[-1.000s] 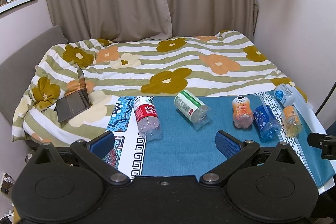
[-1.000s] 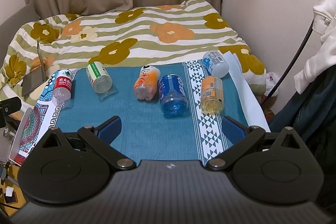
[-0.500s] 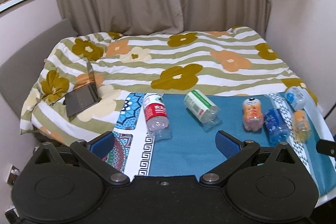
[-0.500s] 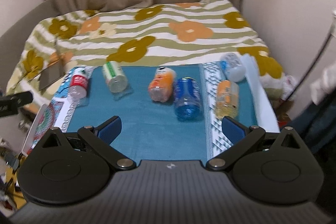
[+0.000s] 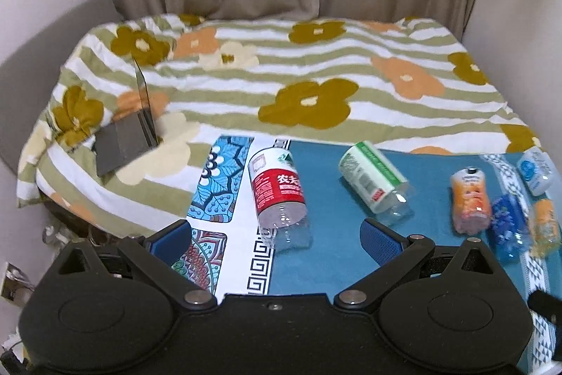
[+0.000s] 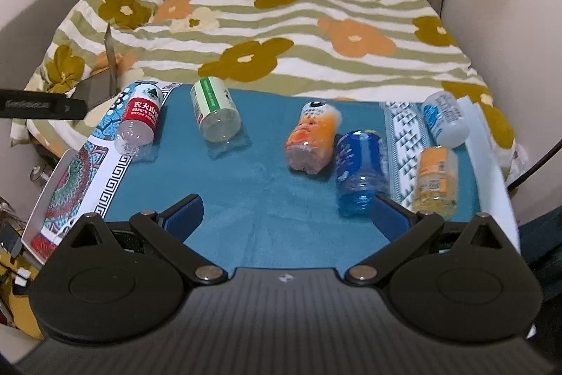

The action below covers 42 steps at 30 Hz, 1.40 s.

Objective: Flip cup upright
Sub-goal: 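Move the left tool toward the lying red-labelled water bottle, then close the left tool around the red-labelled bottle's body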

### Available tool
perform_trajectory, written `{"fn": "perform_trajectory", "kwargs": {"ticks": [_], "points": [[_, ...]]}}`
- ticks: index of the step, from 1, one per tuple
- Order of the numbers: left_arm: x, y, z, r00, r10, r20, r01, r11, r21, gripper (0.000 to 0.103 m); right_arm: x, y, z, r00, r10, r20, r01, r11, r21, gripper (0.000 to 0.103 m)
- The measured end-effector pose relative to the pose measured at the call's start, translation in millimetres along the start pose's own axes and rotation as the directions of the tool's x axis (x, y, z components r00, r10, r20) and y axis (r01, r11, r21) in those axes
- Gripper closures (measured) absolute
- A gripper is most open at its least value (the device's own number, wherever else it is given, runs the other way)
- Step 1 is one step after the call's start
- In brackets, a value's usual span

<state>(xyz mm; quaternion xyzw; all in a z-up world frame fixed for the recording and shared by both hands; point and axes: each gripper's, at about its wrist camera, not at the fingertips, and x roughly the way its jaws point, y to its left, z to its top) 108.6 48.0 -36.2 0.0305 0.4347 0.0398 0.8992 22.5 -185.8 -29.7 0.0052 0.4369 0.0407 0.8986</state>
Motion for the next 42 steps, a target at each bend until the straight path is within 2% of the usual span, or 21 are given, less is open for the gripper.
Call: {"fn": "perform_trajectory", "kwargs": {"ticks": [6,10,17,20,26,27,29,30,36,42], "points": [[53,6,19,0.999,0.005,-0.049,-0.003,0.999,0.046,0.000,28,15,7,0.999,-0.001,-0.035,0.002,0.999,0.043,0.000],[90,11,29,0.996,-0.028,-0.086,0.031,0.999,0.040,0.000,45,22,12,0.999,-0.008,-0.049,0.012,0.997,0.080,0.000],[137,13,35,0.982,-0.075,-0.171,0.083,0.996,0.042,0.003,72,34,21,0.995,-0.023,-0.093,0.036,0.990,0.133,0.000],[153,13,35,0.975,-0.087,-0.203,0.098,0.994,0.046,0.007,80,39,22,0.993,-0.036,-0.109,0.052,0.989,0.141,0.000],[171,14,32,0.962,-0.113,-0.248,0.129,0.990,0.052,0.013,91,44,22,0.989,-0.051,-0.141,0.075,0.983,0.170,0.000],[173,14,31,0.959,-0.118,-0.257,0.136,0.989,0.054,0.017,92,45,23,0.988,-0.054,-0.146,0.079,0.982,0.173,0.000],[176,14,27,0.952,-0.126,-0.278,0.146,0.988,0.054,0.033,93,45,23,0.987,-0.055,-0.150,0.082,0.981,0.178,0.000],[178,14,26,0.952,-0.124,-0.281,0.145,0.988,0.055,0.035,93,45,23,0.987,-0.057,-0.150,0.084,0.980,0.180,0.000],[173,19,21,0.955,-0.120,-0.272,0.140,0.989,0.055,0.036,89,45,23,0.988,-0.051,-0.143,0.077,0.980,0.184,0.000],[156,20,17,0.965,-0.105,-0.239,0.121,0.991,0.050,0.036,84,39,21,0.991,-0.031,-0.130,0.054,0.983,0.178,0.000]]}}
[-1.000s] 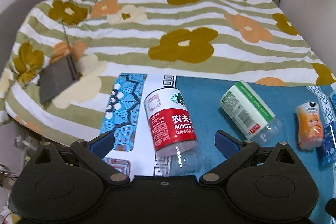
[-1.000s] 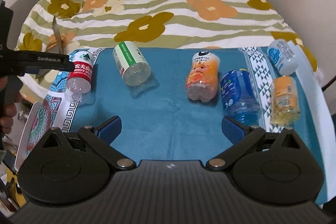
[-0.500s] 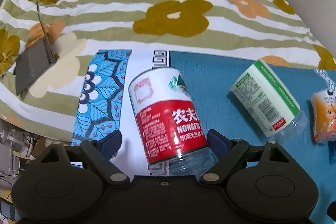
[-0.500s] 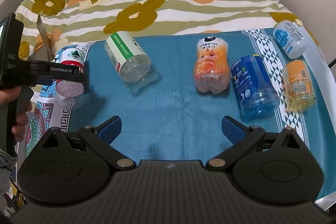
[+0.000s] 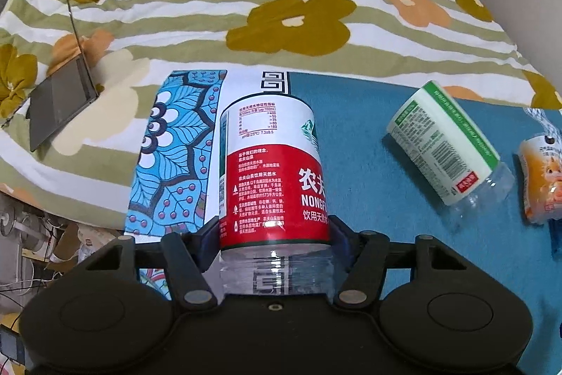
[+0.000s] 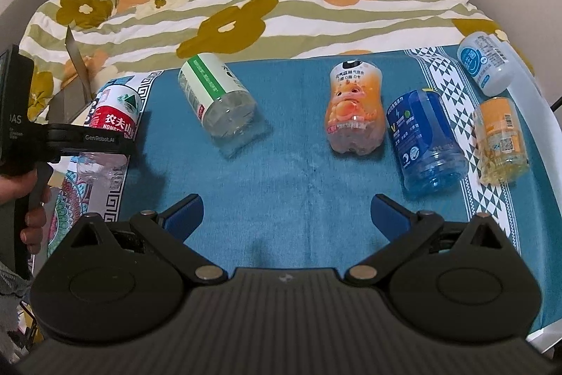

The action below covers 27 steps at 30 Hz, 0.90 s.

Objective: Flip cup upright
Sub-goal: 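Close the left tool around the red-labelled bottle's body, then lift the red-labelled bottle with the left tool and tilt it upright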

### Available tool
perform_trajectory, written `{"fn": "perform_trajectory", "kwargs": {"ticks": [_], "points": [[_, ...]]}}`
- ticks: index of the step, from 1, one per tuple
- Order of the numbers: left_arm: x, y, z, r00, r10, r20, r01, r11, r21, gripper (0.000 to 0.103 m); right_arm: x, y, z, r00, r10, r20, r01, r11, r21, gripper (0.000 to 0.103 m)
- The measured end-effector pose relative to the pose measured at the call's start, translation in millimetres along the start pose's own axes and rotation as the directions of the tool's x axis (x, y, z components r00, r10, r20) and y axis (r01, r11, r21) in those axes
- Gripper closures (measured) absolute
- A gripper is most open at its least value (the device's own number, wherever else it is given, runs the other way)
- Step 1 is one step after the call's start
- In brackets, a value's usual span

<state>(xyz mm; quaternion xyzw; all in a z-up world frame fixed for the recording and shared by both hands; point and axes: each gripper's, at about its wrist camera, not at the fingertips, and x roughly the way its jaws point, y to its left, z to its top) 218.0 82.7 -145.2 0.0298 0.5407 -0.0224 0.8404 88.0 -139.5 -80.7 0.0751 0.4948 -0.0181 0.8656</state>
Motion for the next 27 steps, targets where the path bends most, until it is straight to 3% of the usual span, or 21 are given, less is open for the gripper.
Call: {"fn": "perform_trajectory", "kwargs": {"ticks": [9,18,27], "points": [[-53,-25,-16,0.997,-0.004,0.076,0.004,1.000,-0.010,0.036,-32,-23,-8,0.999,0.033,0.043,-0.032,0.999,-0.024,0.000],[-108,-86,-58,0.993,-0.055,0.108,0.055,0.998,0.006,0.036,-72,-67,-22,0.994,0.065,0.087,-0.060,0.997,-0.053,0.000],[-107,-149,-98,0.993,-0.097,0.068,0.096,0.995,0.023,0.036,-87,-116,-46,0.994,0.073,0.079,-0.067,0.995,-0.074,0.000]]}}
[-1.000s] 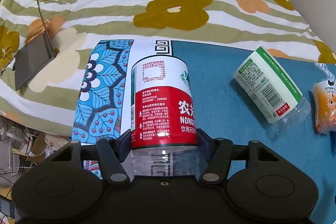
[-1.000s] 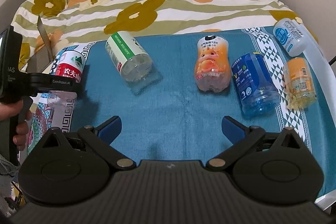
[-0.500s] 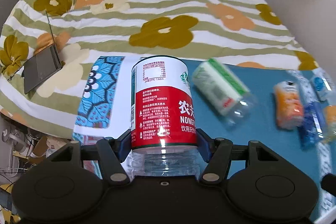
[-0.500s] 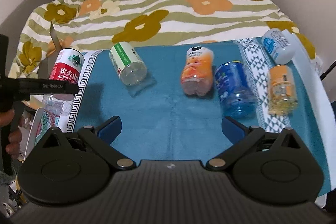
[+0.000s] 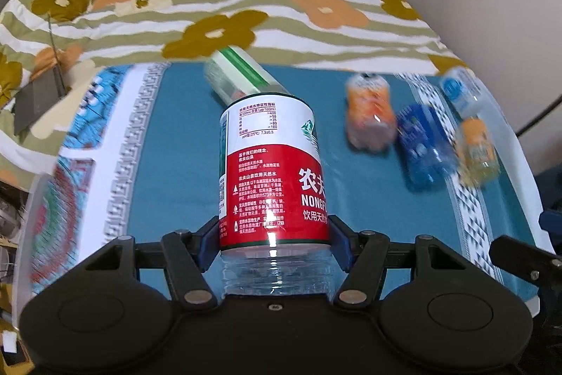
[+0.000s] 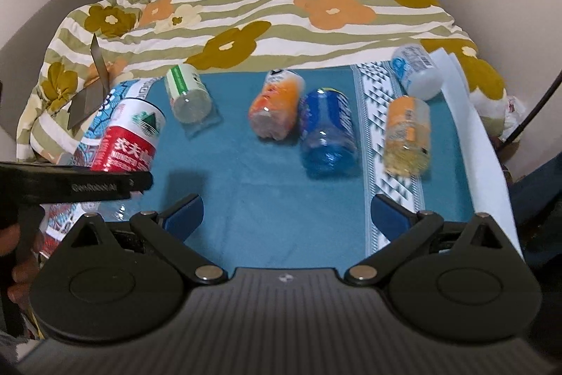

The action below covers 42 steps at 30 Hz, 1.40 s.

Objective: Flip cup upright
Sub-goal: 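Lift the red-labelled bottle with the left tool and tilt it upright, then grasp the red-labelled bottle with the right tool while the left tool releases it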

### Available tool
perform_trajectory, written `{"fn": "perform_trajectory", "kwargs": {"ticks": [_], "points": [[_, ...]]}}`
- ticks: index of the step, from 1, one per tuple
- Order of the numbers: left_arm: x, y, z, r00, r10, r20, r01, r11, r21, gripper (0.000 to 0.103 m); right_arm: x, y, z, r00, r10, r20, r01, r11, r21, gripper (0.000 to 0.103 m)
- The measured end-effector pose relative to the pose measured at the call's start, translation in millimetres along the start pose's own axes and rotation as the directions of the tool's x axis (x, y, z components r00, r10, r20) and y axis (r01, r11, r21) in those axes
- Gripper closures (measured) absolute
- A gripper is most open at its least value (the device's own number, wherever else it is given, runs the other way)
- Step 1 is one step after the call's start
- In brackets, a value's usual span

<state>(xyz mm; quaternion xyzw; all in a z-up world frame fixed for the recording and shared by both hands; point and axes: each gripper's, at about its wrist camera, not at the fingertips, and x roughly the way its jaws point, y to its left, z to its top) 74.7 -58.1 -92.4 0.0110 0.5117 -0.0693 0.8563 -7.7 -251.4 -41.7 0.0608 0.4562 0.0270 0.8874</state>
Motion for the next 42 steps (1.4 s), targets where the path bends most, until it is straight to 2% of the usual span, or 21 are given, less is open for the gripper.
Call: {"fn": "perform_trajectory", "kwargs": {"ticks": [12,20,21,22,23,24,33,37,39,42], "points": [[48,-48,-25,0.998,-0.021,-0.057,0.022,1.000,0.006,0.036,14,-41,-22,0.999,-0.011,-0.053,0.012,1.000,0.009,0.000],[58,-60,-29,0.998,-0.014,-0.067,0.016,1.000,0.028,0.035,24,-50,-24,0.998,0.003,-0.069,-0.001,1.000,0.022,0.000],[58,-61,-29,0.998,-0.005,-0.062,0.007,0.999,0.035,0.027,24,-50,-24,0.998,0.004,-0.068,-0.003,1.000,0.023,0.000],[57,-61,-29,0.998,0.003,-0.060,0.000,0.999,0.045,0.015,24,-51,-24,0.998,0.006,-0.067,-0.005,1.000,0.024,0.000],[57,-62,-28,0.998,0.008,-0.055,-0.005,0.999,0.053,0.010,24,-51,-24,0.998,0.008,-0.066,-0.006,1.000,0.024,0.000],[56,-63,-28,0.999,0.012,-0.046,-0.009,0.998,0.057,0.007,24,-51,-24,0.998,0.009,-0.065,-0.008,1.000,0.025,0.000],[39,-65,-28,1.000,0.024,-0.018,-0.023,0.998,0.065,0.007,13,-56,-16,0.999,0.022,-0.046,-0.020,0.999,0.044,0.000],[15,-61,-29,1.000,0.012,-0.009,-0.012,0.999,0.046,0.006,4,-57,-1,0.998,0.047,-0.045,-0.044,0.998,0.051,0.000],[0,-56,-30,1.000,0.006,-0.001,-0.006,0.999,0.033,0.000,0,-54,10,0.997,0.068,-0.047,-0.066,0.997,0.044,0.000],[-22,-44,-32,0.999,0.025,0.031,-0.026,0.999,0.031,0.000,2,-44,27,0.991,0.111,-0.075,-0.109,0.993,0.034,0.000]]}}
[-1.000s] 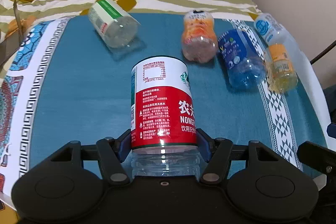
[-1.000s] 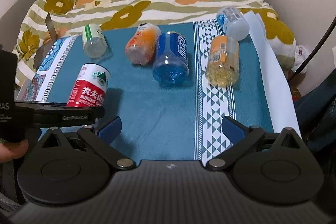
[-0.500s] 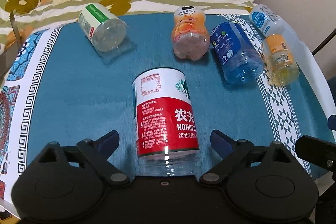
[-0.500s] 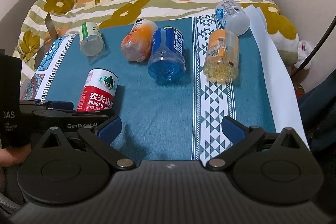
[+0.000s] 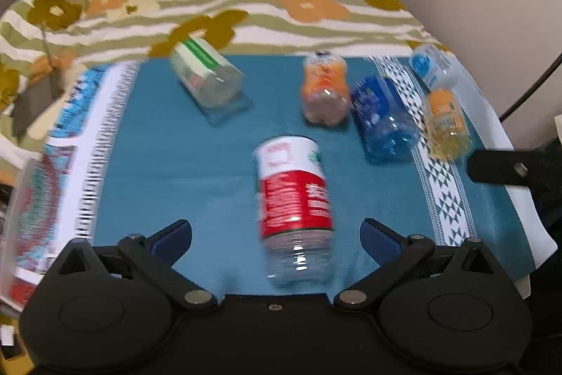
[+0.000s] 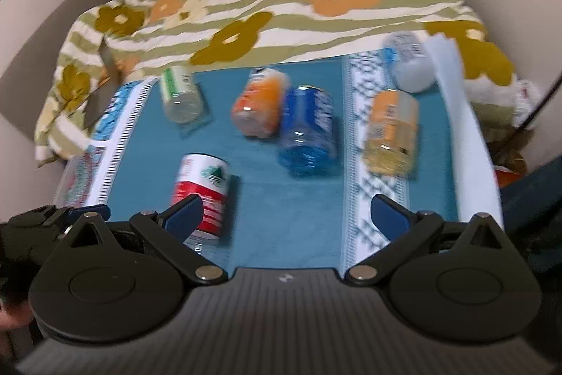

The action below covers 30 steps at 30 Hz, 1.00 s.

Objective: Flip cup upright
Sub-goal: 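Grasp the red-labelled bottle with the right tool while the left tool releases it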

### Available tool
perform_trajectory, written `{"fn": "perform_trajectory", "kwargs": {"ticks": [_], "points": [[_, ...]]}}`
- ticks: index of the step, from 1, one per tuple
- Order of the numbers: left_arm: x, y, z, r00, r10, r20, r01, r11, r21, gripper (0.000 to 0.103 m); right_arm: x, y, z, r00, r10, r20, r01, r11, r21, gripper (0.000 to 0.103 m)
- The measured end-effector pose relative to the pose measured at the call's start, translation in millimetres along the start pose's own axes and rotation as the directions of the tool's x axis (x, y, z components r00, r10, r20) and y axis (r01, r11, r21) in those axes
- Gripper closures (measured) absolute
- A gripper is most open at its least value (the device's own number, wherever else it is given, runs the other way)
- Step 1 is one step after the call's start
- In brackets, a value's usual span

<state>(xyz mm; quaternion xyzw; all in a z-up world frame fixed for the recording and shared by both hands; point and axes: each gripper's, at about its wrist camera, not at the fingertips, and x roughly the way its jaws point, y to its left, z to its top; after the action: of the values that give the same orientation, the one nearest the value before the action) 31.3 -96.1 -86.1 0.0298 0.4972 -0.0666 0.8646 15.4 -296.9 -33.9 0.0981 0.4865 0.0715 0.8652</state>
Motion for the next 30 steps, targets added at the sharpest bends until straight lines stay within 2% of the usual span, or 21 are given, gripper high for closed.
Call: {"fn": "perform_trajectory", "kwargs": {"ticks": [3,8,14,19,22,25,30], "points": [[-11,14,-1,0.999,0.049,0.013,-0.049,0.999,0.016,0.000,13,14,14,0.997,0.053,-0.060,-0.053,0.999,0.008,0.000],[-17,49,-8,0.998,0.056,0.024,-0.056,0.998,0.011,0.000,50,43,37,0.981,0.088,-0.172,-0.085,0.996,0.022,0.000],[-18,92,-18,0.997,0.069,0.019,-0.068,0.997,-0.044,0.000,106,71,55,0.961,0.067,-0.267,-0.066,0.998,0.013,0.000],[-16,122,-29,0.998,0.063,-0.003,-0.063,0.994,-0.090,0.000,147,77,55,0.934,0.080,-0.347,-0.058,0.996,0.075,0.000],[-15,135,-32,0.998,0.067,-0.013,-0.068,0.992,-0.105,0.000,160,78,54,0.925,0.081,-0.370,-0.047,0.994,0.099,0.000],[-12,144,-33,0.998,0.064,-0.020,-0.066,0.991,-0.119,0.000,168,80,53,0.921,0.070,-0.383,-0.034,0.995,0.099,0.003],[-10,150,-33,0.998,0.061,-0.028,-0.064,0.991,-0.117,0.000,178,84,48,0.910,0.059,-0.411,-0.022,0.995,0.096,0.020]]}}
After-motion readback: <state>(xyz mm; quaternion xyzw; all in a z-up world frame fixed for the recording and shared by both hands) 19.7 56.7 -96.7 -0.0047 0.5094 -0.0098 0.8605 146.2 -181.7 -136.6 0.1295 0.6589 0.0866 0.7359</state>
